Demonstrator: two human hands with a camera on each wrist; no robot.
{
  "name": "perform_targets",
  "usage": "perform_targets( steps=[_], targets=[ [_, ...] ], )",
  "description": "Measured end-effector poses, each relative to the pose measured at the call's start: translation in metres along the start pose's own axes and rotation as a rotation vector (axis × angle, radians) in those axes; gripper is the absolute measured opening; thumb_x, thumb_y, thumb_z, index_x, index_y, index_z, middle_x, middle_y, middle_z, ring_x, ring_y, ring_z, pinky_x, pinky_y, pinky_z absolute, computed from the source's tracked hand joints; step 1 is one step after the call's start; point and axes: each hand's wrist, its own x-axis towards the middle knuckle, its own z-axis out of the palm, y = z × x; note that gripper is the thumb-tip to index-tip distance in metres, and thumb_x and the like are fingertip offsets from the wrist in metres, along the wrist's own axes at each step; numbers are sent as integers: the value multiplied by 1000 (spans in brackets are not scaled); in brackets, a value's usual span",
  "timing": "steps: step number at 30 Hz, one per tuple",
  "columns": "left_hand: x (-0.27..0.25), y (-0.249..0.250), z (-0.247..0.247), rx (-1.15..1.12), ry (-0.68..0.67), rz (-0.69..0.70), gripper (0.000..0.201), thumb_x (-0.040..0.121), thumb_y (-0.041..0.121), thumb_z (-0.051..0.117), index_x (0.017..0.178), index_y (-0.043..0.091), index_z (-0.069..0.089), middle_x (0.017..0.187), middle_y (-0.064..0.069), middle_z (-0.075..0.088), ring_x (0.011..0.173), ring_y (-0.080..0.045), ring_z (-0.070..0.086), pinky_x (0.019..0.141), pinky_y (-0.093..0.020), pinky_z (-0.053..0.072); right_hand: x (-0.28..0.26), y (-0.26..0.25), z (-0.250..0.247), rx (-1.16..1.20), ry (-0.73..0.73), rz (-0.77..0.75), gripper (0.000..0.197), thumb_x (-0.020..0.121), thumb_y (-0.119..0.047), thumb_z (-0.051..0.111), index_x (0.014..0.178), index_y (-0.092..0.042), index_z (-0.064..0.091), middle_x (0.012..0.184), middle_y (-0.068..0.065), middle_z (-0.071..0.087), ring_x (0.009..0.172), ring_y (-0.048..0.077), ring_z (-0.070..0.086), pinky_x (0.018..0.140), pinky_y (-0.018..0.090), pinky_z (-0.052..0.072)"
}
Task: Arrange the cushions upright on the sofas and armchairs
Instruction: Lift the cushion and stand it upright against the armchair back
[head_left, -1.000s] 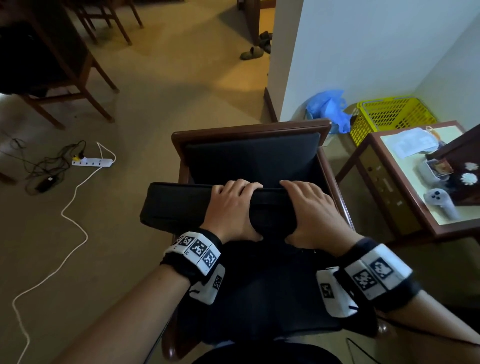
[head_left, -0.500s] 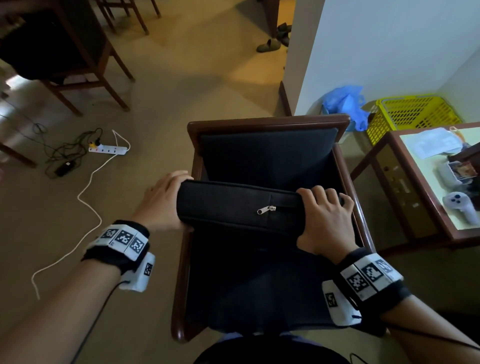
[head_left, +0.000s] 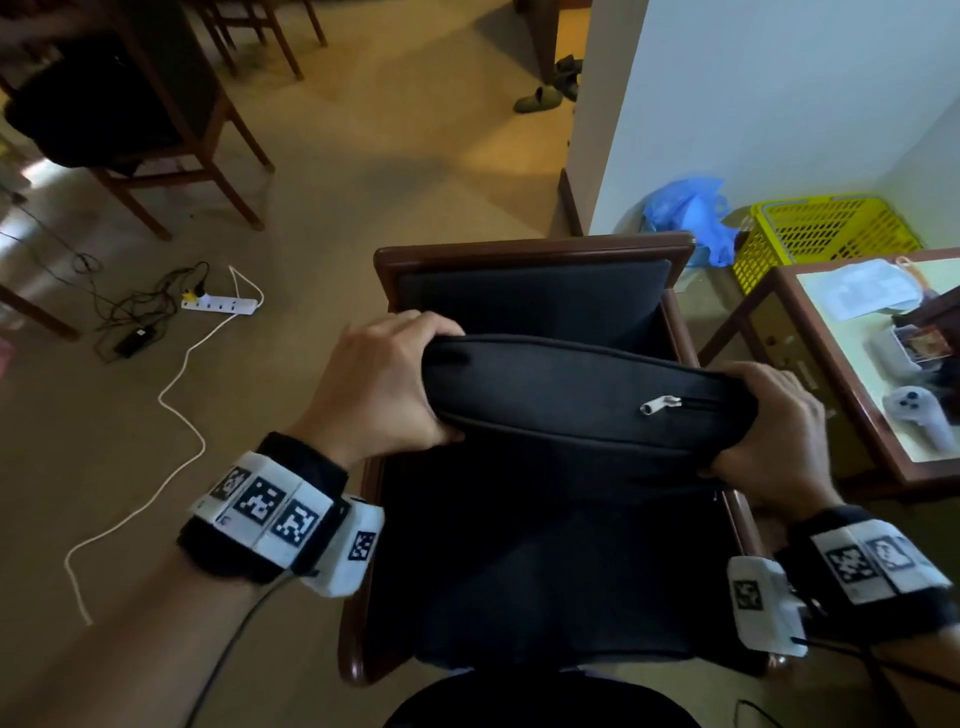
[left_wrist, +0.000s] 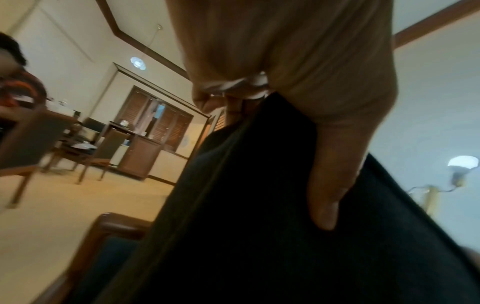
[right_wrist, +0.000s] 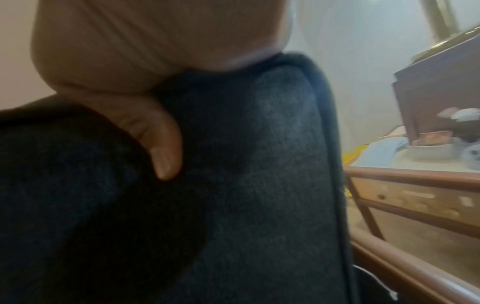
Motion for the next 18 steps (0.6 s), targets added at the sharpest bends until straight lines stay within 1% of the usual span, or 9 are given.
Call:
perform_targets(
  steps=[2, 4, 6, 8, 10, 11, 14, 16, 18],
  targets=[
    [10, 27, 7, -27, 16, 48, 72, 48, 49, 78, 113, 21, 67, 105, 3, 70, 95, -23, 67, 83, -42, 52, 1, 25, -5, 35, 20, 69, 80, 35, -3, 81, 113, -8, 66, 105, 14, 67, 101, 38, 57, 90, 41, 43],
    [20, 49, 25, -20, -4, 73, 70, 47, 49, 78, 110, 22, 68, 100, 3, 69, 93, -24, 66, 81, -43, 51, -3, 50, 2, 69, 14, 119, 78, 44, -7, 70, 122, -8, 62, 117, 15, 63, 114, 40, 52, 100, 41, 38],
    [29, 63, 48, -30, -23, 57, 70, 44, 47, 78, 108, 21, 69, 96, 2, 68, 90, -27, 65, 78, -46, 52, -8, 68, 16, 91, -27, 158, 86, 48, -5, 60, 134, -9, 57, 134, 17, 56, 129, 43, 45, 112, 53, 32],
    [35, 66, 63, -58, -14, 23, 75, 42, 49, 77, 110, 21, 69, 95, 1, 65, 90, -28, 61, 78, -46, 52, -12, 72, 25, 74, -87, 259, 95, 54, 5, 65, 145, -18, 48, 150, 13, 43, 144, 43, 28, 114, 64, 25],
    [39, 66, 73, -93, 12, -3, 87, 39, 52, 80, 119, 22, 66, 100, 0, 62, 95, -27, 55, 82, -48, 52, -9, 67, 22, 106, -123, 319, 99, 58, 10, 65, 148, -25, 44, 157, 10, 35, 149, 41, 17, 117, 63, 18],
    [39, 66, 77, -127, 24, -21, 94, 39, 54, 81, 125, 22, 63, 105, 0, 60, 99, -27, 52, 87, -48, 50, -7, 60, 19, 180, -140, 319, 96, 59, 5, 62, 146, -29, 44, 158, 7, 35, 150, 39, 16, 119, 62, 15],
    [37, 70, 94, -386, 43, -88, 111, 46, 53, 83, 144, 20, 44, 128, 0, 51, 120, -24, 43, 107, -47, 38, 3, 21, 8, 376, -208, 147, 97, 52, -12, 54, 141, -45, 36, 158, -6, 32, 152, 32, 14, 118, 65, 13],
    [34, 71, 107, -590, 52, -66, 113, 55, 49, 82, 151, 19, 30, 143, 0, 44, 134, -22, 38, 116, -49, 31, 9, -11, 8, 276, -348, 3, 105, 53, -19, 59, 147, -47, 22, 163, -7, 20, 153, 31, 7, 117, 66, 11],
    [30, 63, 115, -688, 24, -35, 114, 59, 45, 81, 152, 16, 21, 154, -5, 33, 142, -22, 32, 121, -44, 25, 16, -37, 12, 105, -448, -48, 117, 57, -22, 69, 154, -44, 8, 166, -7, 7, 153, 33, -2, 116, 66, 5]
  ],
)
